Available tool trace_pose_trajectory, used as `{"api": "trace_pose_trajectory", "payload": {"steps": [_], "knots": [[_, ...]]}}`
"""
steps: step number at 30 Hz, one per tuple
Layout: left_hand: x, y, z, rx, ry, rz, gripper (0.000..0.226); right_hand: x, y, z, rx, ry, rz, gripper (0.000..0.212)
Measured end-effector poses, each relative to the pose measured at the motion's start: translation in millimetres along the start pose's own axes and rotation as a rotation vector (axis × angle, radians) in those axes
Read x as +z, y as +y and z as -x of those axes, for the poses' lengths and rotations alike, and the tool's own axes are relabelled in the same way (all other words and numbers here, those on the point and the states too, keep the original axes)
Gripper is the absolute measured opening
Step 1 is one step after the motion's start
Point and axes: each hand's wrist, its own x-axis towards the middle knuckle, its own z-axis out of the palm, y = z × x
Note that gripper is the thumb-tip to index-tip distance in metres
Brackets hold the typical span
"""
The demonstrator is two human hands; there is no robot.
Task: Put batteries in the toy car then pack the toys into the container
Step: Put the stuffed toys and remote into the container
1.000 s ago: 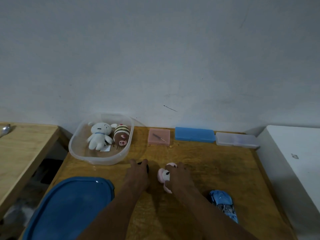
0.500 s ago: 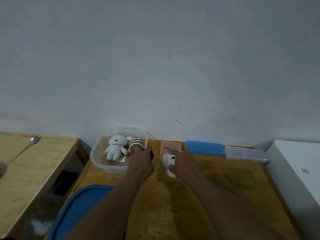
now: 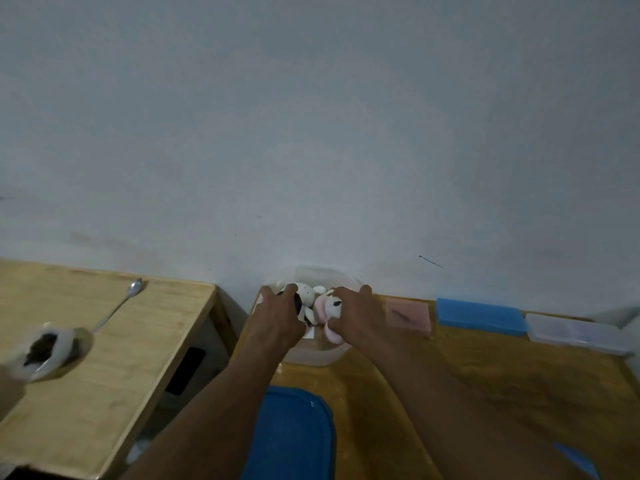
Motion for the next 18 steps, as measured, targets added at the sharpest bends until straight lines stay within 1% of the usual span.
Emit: {"api": "trace_pose_trajectory", "payload": {"steps": [6,8,10,12,14,15,16,18], "knots": [[9,-29,-38,0.079,-0.013,0.009,0.059,24,-28,-31,0.110,-0.004,0.070,0.053],[18,-35,-46,0.099,-0.015,0.045,0.057,36,-32,-39,0.066,-0.043,0.121,0.046],[28,-37,-52,0.115,-0.039,0.091,0.054,48,-31,-45,0.058,-0.016,0.105,0.041],[36,-36,-59,0.132,-0.072,0.122,0.052,57,-28,-51,0.122,0.027,0.025,0.038],[45,-38,-63,0.145,-0.131,0.122,0.054,65,-24,-56,0.173,0.068,-0.035,0.026],[50,-40,-64,0.150,-0.152,0.121,0.056,68,-24,-59,0.163,0.084,-0.056,0.023],[54,-43,-65,0.147,-0.174,0.120,0.057,71,-22,-61,0.153,0.087,-0.082,0.025],[59,-49,-66,0.143,-0.202,0.134,0.055,76,-19,-66,0.099,0.049,-0.041,0.032]]}}
